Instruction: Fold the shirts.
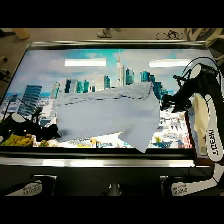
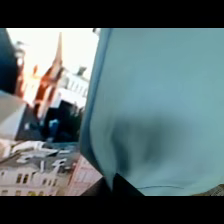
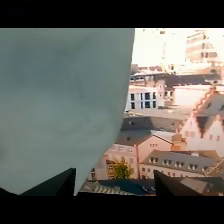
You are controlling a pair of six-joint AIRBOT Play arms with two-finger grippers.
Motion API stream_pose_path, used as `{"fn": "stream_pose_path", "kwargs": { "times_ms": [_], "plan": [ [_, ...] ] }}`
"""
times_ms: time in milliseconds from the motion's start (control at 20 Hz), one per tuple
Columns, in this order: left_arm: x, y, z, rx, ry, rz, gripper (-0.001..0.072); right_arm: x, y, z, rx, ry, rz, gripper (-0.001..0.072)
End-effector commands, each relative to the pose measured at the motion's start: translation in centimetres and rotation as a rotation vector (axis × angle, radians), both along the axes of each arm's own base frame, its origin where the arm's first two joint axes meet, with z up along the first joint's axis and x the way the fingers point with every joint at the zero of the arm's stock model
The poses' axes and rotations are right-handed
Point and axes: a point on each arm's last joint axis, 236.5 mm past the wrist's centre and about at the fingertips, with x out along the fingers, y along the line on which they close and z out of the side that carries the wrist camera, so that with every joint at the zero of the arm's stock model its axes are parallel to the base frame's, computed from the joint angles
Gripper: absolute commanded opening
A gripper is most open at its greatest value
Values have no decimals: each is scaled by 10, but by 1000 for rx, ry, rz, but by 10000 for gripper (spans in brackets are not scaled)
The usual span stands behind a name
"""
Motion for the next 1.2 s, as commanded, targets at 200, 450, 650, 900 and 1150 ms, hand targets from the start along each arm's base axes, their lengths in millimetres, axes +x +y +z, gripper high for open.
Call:
{"fn": "stream_pose_path", "kwargs": {
  "times_ms": [200, 450, 650, 900, 1150],
  "plan": [
    [12, -3, 14, 5, -89, -42, 26, -7, 19, -72, 162, 8, -118, 530],
    [22, -10, 33, -25, -154, -13, 26, -12, 38, -96, 248, 88, -156, 411],
    [39, -10, 51, -34, -206, -6, 25, -13, 47, -88, 291, 97, -156, 29],
    [133, 16, 301, 157, -908, -43, 22, 71, 41, 127, 257, -580, -22, 27],
    [-7, 6, 666, 510, -1807, -9, 23, -79, 27, 538, -100, -1772, 74, 27]
  ]
}}
